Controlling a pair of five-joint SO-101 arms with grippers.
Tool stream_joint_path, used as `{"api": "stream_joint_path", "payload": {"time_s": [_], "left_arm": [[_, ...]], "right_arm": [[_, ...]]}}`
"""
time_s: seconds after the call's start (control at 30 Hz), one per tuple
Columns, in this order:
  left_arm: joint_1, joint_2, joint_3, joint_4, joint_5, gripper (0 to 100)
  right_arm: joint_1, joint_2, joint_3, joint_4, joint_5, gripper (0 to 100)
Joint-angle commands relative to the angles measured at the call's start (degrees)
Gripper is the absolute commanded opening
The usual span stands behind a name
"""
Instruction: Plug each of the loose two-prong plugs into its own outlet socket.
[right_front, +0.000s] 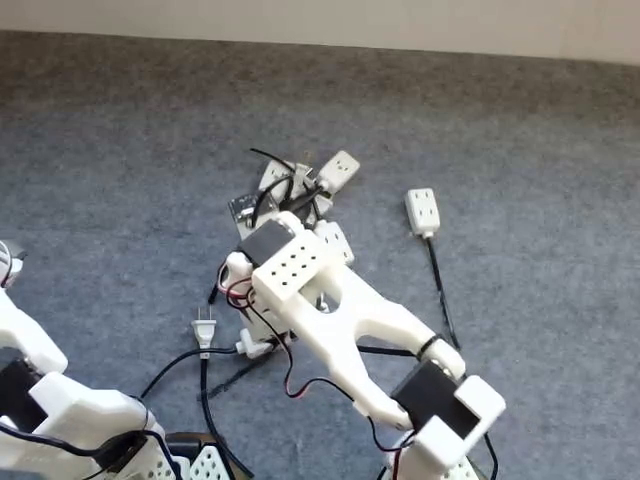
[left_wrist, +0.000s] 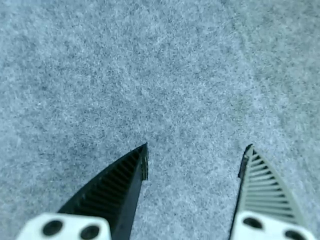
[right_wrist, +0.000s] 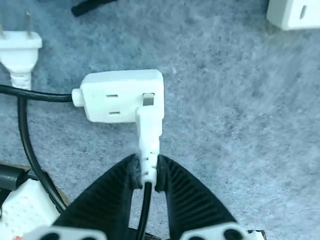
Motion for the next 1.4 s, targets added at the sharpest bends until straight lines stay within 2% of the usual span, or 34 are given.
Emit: {"api": "stream_joint_path", "payload": {"time_s": [0.0,0.27,0.5,0.63,0.83,0.9,1.1,1.2,1.37], "left_arm": [[0.66,-0.31,-0.22,-0.62,0.26,30],[0.57,-0.31,-0.22,-0.62,0.09,30],[0.66,-0.31,-0.04,-0.62,0.09,30],[1.27,-0.31,1.27,-0.88,0.0,30],[1.36,-0.31,1.27,-0.88,0.0,30],[1.45,-0.31,1.27,-0.79,0.0,30],[1.19,-0.31,1.36,-0.62,-0.09,30],[1.1,-0.31,1.36,-0.62,-0.18,30],[0.57,-0.31,1.36,-0.88,-2.81,30]], "right_arm": [[-0.13,5.14,-0.66,-0.66,0.0,0.5],[0.48,13.76,-6.02,-0.92,1.93,0.5],[6.55,13.05,-8.22,-4.88,2.46,0.5],[7.69,12.88,-11.82,-4.88,11.16,0.5],[7.78,12.79,-18.33,2.51,17.58,1.2],[7.78,12.79,-20.44,5.76,20.04,5.2],[8.4,12.79,-26.68,11.47,22.33,30.6],[10.77,12.79,-29.05,11.47,26.37,33.5],[17.19,13.05,-29.93,10.77,25.76,33.5]]}}
